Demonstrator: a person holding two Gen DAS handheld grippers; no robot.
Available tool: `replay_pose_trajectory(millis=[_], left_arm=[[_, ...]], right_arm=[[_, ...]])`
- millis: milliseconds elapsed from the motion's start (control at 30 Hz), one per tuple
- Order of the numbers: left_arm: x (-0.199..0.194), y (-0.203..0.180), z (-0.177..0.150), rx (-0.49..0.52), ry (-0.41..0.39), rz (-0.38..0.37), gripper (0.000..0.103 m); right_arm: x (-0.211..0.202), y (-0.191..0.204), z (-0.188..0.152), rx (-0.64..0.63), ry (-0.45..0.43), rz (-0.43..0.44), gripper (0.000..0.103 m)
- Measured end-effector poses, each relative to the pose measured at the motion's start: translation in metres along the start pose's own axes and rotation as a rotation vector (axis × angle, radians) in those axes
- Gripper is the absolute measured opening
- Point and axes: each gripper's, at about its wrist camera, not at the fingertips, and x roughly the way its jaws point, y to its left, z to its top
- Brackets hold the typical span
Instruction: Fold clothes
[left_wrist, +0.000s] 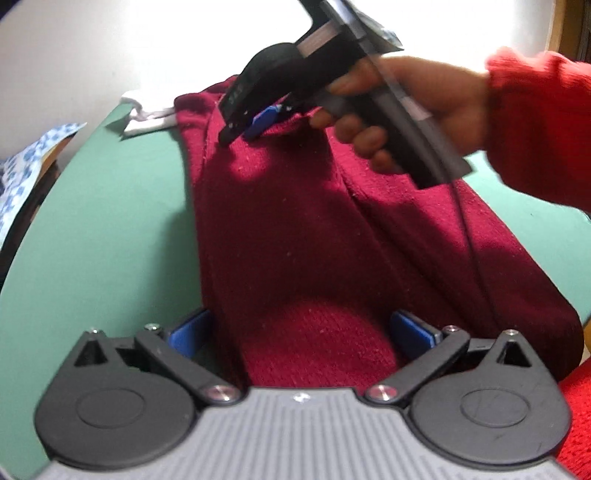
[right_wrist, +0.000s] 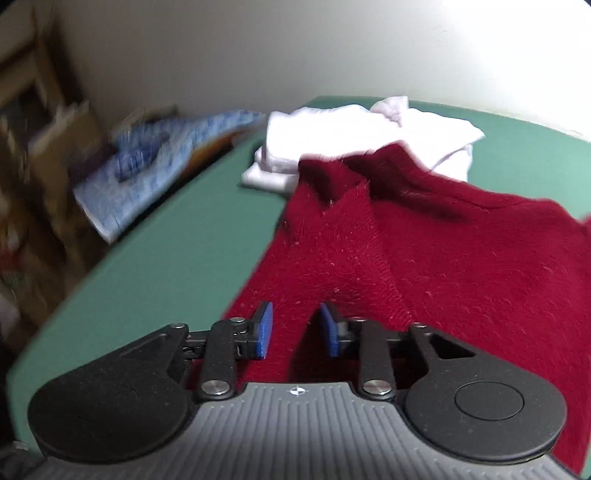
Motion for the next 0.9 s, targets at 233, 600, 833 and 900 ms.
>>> replay_pose_trajectory(millis=[233, 600, 833, 900], left_arm=[[-0.005, -0.004, -0.004, 0.013, 0.015, 0.001, 0.102], [-0.009, 0.000, -0.011, 0.110, 0.020, -0.068, 0.102], [-0.006, 0.009, -0.009, 0.178, 0.019, -0.151, 0.102], [-0.008, 0.009, -0.009, 0.213, 0.003, -0.165, 0.102]], right_arm=[[0.008, 0.013, 0.039, 0.057, -0.070, -0.101, 0.051], [0.027, 0.015, 0.036, 0.091, -0.058, -0.025, 0.011], [-0.011, 0.014, 0.020, 0.122, -0.129, -0.143, 0.037], [-0.036, 0.010, 0.007, 0.161, -0.159, -0.073, 0.039]])
